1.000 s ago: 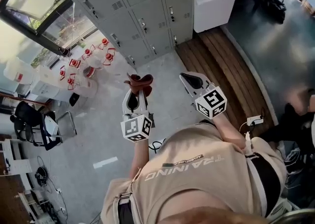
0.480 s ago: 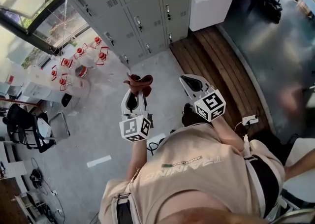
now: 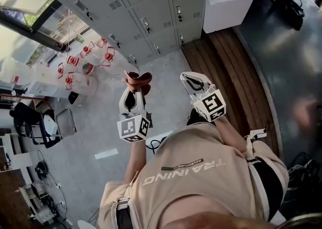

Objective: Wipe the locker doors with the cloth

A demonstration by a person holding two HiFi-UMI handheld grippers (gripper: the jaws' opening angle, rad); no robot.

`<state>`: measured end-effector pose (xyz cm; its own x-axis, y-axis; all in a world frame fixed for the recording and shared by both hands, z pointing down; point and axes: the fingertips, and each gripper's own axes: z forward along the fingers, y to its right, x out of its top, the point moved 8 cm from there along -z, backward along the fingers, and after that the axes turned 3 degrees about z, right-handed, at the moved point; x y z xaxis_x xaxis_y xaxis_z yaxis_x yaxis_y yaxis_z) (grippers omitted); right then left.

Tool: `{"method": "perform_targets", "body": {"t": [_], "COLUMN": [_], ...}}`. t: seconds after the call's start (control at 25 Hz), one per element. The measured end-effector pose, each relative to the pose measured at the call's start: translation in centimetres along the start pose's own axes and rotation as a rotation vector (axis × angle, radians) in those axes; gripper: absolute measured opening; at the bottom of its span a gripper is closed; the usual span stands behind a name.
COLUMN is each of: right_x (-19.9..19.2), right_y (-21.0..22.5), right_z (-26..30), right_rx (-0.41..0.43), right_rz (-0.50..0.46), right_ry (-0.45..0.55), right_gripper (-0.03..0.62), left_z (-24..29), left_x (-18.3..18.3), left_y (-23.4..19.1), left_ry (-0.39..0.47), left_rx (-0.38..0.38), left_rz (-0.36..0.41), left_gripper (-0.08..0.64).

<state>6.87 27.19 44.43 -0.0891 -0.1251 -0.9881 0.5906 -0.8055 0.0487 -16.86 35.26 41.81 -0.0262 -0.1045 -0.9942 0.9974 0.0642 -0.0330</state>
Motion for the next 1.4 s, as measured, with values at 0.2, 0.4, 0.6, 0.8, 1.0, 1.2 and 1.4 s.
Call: {"method": "perform_targets", "body": {"t": [0.2,0.4,0.6,0.8,1.0,1.2,1.4], "right_x": [-0.7,-1.2,-1.5,-0.7,1.2,3.3,4.0], "right_y": [5.5,9.1,10.7,11.3,11.8,12.7,12.7], "right_z": [1.8,3.8,6.1,10.3,14.5,19.1,22.7], "right_rx": [0.022,0.039,0.056,0.060,0.010,-0.029,-0.070], "right_rz": [0.019,0.073,0.079,0.049,0.012,-0.033,-0.034], "right_ry": [-0.009,-0.002,-0.032,-0.044,-0.053,-0.055,-0.063], "right_gripper": [0.014,0.014,0.014,0.014,0.014,0.014,0.014], "left_z": [4.9,8.0,10.6,14.2,18.7,23.7,26.8], "left_x": [0.6,-0.1,-0.4,-0.7,-0.3,0.9,1.0], "left_y": [2.0,3.0,1.9,-1.6,-5.9,-9.9,-12.4], "left_ry": [-0.005,-0.010,-0.023,-0.009,0.018,0.050,0.051], "left_rx": [0.005,0.000,0.016,0.008,-0.033,-0.086,-0.139], "left_rz": [-0.002,0.005,-0.018,-0.020,-0.095,-0.108,-0.073], "left_gripper": [0.087,0.087,0.087,0.087,0.087,0.087,0.087]}}
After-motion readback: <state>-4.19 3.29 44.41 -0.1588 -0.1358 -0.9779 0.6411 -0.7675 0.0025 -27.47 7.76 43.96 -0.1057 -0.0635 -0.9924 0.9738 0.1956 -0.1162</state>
